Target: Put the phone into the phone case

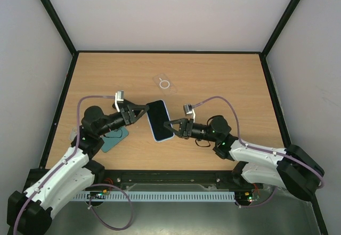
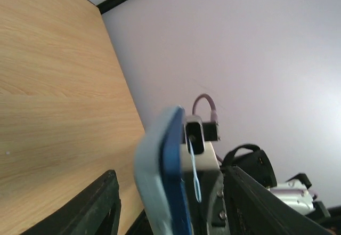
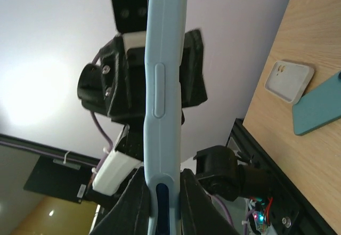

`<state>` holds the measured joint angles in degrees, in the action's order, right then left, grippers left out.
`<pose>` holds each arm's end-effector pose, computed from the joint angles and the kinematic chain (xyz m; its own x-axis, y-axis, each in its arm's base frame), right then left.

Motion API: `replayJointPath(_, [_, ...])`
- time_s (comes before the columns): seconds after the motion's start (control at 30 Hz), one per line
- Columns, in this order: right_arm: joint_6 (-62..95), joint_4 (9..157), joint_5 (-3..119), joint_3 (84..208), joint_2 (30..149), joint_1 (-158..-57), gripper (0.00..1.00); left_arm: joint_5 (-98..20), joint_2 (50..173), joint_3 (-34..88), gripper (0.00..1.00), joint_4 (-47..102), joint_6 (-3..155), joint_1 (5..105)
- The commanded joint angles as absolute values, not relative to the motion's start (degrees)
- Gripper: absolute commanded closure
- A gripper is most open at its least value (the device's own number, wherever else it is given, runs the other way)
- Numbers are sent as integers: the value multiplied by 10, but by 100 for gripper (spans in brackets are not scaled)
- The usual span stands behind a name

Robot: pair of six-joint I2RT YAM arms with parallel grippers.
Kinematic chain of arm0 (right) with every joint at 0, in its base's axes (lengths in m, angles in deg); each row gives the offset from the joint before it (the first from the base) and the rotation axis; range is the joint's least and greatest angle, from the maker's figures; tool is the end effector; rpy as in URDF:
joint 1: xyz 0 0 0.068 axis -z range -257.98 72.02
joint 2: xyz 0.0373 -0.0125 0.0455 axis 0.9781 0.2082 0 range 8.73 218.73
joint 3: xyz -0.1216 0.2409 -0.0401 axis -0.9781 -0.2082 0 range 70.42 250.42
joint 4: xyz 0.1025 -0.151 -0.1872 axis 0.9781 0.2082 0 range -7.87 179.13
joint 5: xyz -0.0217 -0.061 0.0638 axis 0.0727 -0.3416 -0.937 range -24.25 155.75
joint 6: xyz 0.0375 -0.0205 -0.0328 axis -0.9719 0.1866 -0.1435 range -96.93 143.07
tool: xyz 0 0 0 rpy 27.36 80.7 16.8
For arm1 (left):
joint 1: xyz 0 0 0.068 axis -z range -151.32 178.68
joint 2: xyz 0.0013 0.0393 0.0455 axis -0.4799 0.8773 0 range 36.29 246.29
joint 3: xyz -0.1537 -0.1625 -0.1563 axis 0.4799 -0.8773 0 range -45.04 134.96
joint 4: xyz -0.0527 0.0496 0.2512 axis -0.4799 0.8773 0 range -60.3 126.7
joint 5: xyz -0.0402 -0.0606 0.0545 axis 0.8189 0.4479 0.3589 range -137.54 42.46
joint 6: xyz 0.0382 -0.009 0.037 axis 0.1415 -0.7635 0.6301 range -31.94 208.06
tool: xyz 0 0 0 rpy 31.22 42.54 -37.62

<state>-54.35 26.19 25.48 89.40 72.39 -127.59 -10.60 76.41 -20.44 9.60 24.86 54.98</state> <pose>0.1240 0.1812 0.2403 -0.9406 0.0438 -0.3368 -0.3395 -0.1426 0.9297 0.1450 -0.0955 0.2841 -0.7632 -0.4186 -0.4922 0.4656 0.1718 -0.8681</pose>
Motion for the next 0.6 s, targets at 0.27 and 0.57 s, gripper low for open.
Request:
replayJointPath(0.27, [-513,224,219,894,702,-1283,91,-95,787,-177,69,83,273,539])
replayJointPath(0.57, [-513,232,226,890,716,-1283,84,-94,817,-157,97,143,314,538])
